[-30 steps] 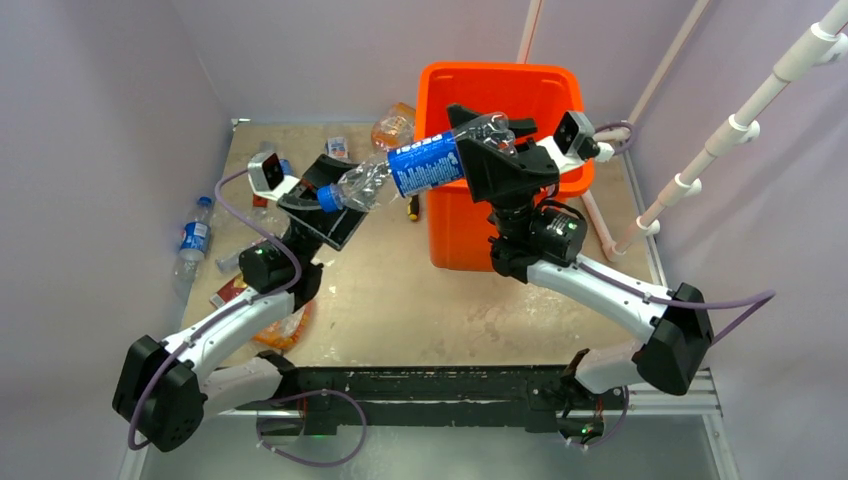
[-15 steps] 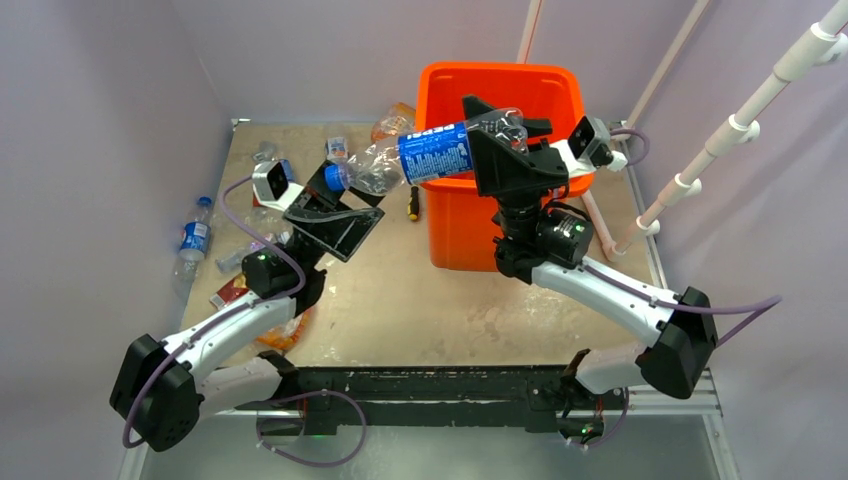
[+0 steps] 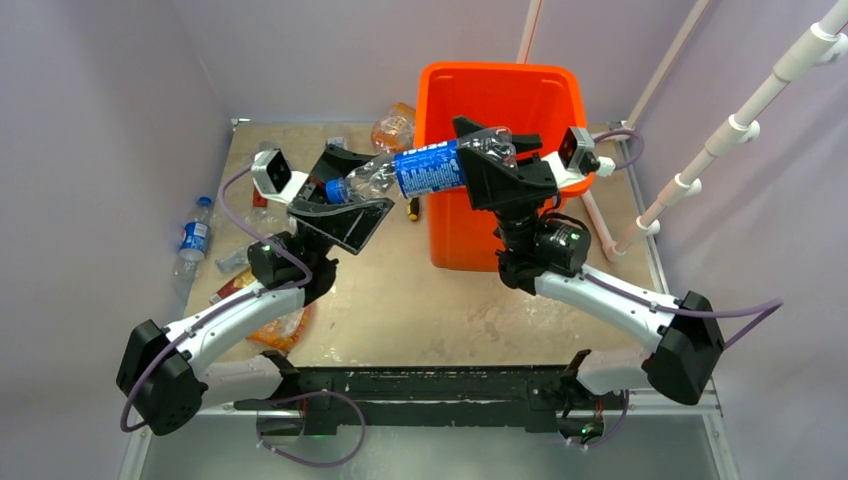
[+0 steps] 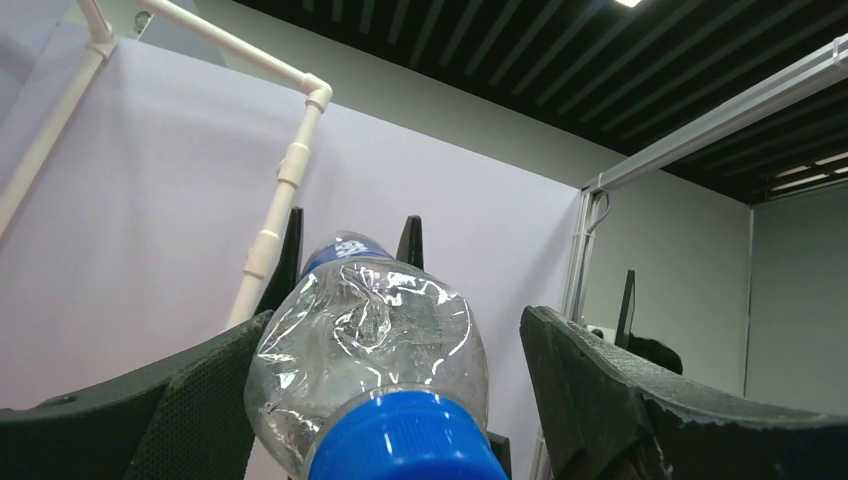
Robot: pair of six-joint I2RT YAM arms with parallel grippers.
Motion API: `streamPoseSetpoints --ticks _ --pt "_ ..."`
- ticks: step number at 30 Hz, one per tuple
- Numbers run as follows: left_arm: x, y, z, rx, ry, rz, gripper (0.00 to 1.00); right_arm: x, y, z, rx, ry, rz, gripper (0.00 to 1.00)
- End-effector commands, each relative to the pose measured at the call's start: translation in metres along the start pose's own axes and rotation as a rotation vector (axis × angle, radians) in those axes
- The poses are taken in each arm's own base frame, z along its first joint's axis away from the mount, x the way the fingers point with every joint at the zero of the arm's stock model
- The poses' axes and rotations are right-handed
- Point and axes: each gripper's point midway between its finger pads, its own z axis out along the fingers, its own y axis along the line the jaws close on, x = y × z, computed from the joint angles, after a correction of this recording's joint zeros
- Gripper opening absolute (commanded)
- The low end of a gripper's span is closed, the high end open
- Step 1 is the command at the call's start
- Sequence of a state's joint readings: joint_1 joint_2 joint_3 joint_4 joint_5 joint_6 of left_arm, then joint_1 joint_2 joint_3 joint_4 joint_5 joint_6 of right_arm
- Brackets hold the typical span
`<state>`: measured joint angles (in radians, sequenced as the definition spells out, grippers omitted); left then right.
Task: Put the plastic bottles in the bin
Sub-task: Place the plastic bottle in the trash bin.
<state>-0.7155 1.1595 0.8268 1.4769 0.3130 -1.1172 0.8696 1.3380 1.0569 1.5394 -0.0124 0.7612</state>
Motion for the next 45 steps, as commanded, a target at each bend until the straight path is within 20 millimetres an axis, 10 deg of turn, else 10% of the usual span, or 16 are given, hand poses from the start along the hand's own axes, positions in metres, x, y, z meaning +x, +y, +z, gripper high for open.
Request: streamPoseSetpoints --ticks 1,7,20,28,36,45 --pt "-0.048 -0.058 0.011 0.206 -0.204 0.127 0.83 -0.029 0.029 -0.008 -0.085 -0.075 -0.027 0.08" --pt "-0.050 -0.048 0.013 0.173 -0.234 0.116 0.49 -0.021 0.026 -0.025 -0.058 -0.024 -0.029 0.19" --pt "-0.056 -0.031 0.017 0.079 -0.255 0.176 0.00 -0.031 0.043 -0.037 0.030 0.191 -0.189 0.98" --pt "-0.061 -0.017 0.032 -0.025 -0.214 0.309 0.00 -0.060 0.046 -0.046 0.197 0.355 -0.370 0.99" --pt "-0.063 0.053 0.082 -0.399 0.114 0.575 0.00 -0.088 0.050 -0.095 0.347 0.540 -0.497 0.99" --pt "0.000 0.100 0.094 -0.441 0.647 0.561 0.00 -0.092 0.043 -0.120 0.419 0.654 -0.558 0.99"
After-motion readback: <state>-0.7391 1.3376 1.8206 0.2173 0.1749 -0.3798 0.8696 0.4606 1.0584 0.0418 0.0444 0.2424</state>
